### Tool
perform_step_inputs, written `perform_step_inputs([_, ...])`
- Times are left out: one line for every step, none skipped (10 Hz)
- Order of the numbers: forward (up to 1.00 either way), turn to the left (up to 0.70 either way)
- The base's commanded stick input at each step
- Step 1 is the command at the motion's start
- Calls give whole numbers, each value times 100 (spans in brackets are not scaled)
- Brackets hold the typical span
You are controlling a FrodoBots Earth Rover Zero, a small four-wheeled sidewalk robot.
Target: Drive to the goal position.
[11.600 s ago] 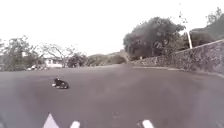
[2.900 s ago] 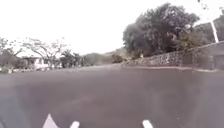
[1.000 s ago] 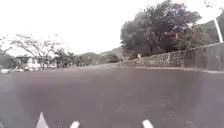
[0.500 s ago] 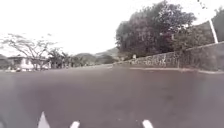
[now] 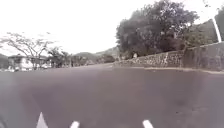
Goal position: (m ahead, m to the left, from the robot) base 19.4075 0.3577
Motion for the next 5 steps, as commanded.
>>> perform_step_inputs([50,0])
perform_step_inputs([50,0])
perform_step_inputs([50,0])
perform_step_inputs([50,0])
perform_step_inputs([50,0])
